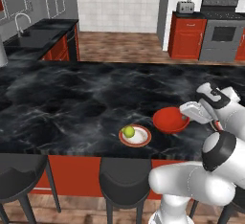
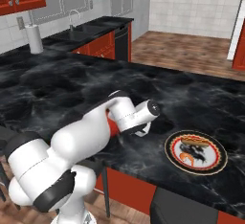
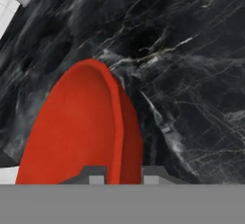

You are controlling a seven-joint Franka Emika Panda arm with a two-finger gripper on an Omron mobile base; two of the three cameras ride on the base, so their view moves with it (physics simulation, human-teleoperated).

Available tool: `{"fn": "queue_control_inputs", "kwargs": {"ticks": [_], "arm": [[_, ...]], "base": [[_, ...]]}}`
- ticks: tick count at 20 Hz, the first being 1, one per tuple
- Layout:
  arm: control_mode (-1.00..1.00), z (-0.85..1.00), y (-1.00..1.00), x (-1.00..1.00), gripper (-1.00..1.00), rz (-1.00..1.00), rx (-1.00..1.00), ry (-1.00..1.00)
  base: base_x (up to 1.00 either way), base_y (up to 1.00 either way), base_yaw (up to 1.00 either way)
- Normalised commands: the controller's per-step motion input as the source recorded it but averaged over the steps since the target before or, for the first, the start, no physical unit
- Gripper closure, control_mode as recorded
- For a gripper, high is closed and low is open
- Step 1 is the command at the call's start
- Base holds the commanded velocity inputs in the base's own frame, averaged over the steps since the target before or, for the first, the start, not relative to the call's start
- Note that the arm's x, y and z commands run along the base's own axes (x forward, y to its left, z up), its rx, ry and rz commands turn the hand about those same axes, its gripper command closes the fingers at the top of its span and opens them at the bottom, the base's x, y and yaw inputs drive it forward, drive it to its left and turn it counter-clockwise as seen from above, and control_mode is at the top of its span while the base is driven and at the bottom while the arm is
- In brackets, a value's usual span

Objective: Take the smaller bowl and place it next to the appetizer plate on the dining counter , and place the larger bowl next to the plate with cooked food.

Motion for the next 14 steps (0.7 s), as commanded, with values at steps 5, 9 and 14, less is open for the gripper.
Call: {"fn": "queue_control_inputs", "kwargs": {"ticks": [5,9,14], "arm": [[-1.00,-0.47,0.00,0.00,1.00,0.00,-0.02,0.11],[-1.00,-0.54,0.00,0.00,1.00,0.00,0.00,0.14],[-1.00,-0.40,-0.04,0.06,1.00,0.00,0.00,0.05]], "base": [[0.00,0.00,0.00],[0.00,0.00,0.00],[0.00,0.00,0.00]]}}
